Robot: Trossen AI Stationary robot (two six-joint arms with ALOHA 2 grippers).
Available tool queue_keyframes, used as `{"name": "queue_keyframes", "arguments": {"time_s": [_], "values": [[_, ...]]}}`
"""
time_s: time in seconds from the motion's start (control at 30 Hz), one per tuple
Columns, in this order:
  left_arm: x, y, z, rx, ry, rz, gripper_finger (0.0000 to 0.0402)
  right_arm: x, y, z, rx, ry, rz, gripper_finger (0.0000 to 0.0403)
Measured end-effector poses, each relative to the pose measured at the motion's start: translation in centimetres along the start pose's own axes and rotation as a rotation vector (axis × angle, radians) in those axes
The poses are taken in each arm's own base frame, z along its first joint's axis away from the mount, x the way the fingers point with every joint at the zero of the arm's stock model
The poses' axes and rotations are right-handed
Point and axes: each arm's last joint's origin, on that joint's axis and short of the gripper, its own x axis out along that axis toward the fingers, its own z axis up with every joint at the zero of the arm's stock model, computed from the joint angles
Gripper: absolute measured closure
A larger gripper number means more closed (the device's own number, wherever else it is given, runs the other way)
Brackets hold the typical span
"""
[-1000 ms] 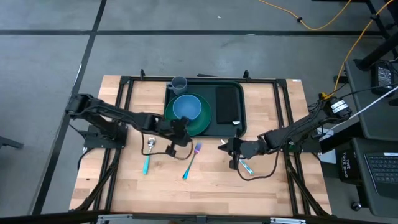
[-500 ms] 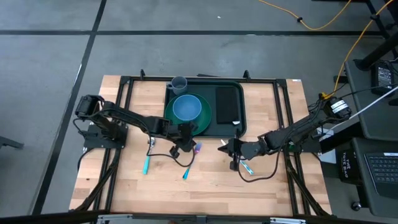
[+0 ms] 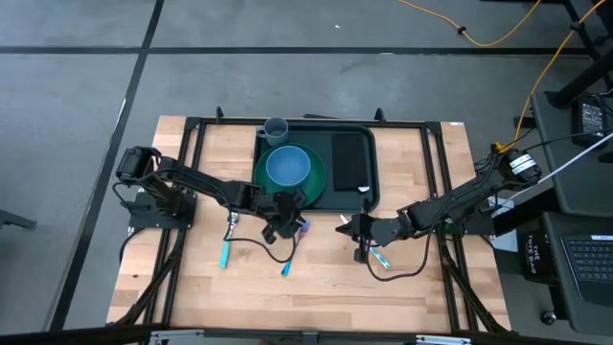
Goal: Set up tray
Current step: Put the blue fork on the black table napkin
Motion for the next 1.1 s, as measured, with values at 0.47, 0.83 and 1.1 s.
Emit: {"name": "queue_keyframes", "arguments": {"time_s": [0.47, 0.83, 1.1], "values": [[0.4, -0.8, 0.5, 0.113, -0.01, -0.021, 0.0275, 0.0, 0.0, 0.0, -0.001, -0.001, -0.001, 0.0379], [4.2, -4.1, 0.4, 0.291, 0.089, -0.089, 0.0281, 0.0, 0.0, 0.0, 0.0, -0.001, -0.001, 0.0392], [4.4, -4.3, 1.3, 0.309, 0.082, -0.125, 0.0281, 0.0, 0.0, 0.1, 0.003, -0.009, 0.001, 0.0375]]}}
